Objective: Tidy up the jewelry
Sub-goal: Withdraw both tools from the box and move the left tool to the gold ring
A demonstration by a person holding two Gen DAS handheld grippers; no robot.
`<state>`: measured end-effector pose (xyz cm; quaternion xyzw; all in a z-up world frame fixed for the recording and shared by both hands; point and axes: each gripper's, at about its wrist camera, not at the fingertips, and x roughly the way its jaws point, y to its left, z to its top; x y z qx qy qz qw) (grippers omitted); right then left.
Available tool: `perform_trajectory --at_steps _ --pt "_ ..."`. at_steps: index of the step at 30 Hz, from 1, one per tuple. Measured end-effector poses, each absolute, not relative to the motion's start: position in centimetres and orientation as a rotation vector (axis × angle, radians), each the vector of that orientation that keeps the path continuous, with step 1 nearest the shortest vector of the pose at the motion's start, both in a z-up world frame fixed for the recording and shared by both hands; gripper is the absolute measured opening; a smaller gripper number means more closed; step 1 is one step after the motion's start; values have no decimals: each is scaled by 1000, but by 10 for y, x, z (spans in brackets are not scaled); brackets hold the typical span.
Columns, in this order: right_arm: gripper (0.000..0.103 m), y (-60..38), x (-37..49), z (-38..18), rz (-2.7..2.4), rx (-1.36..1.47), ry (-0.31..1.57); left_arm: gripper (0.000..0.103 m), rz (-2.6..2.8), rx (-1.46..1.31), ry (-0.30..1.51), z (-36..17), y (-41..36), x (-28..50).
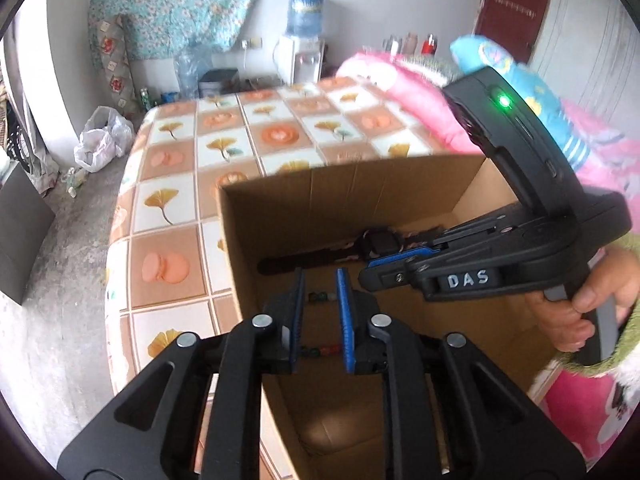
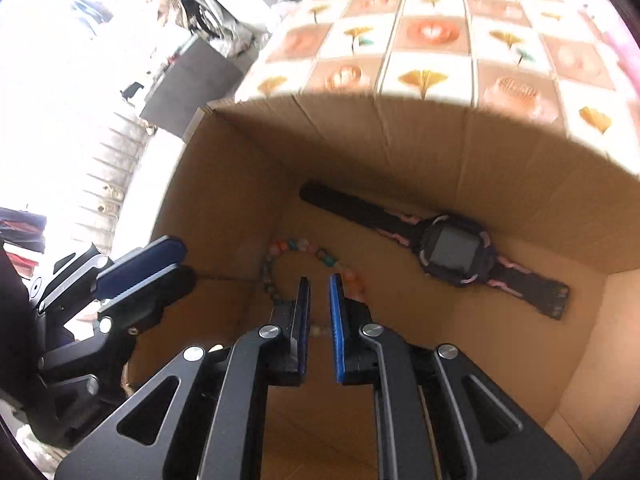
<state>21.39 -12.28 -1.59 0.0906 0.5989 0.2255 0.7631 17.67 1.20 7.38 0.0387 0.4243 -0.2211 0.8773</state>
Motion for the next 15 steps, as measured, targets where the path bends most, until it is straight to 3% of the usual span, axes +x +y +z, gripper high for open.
perform_trajectory --at_steps 10,15 --pt "11 -172 95 63 649 269 978 65 -623 -39 647 114 46 74" --pt "11 -190 37 30 631 295 1044 67 -680 -31 686 80 43 26"
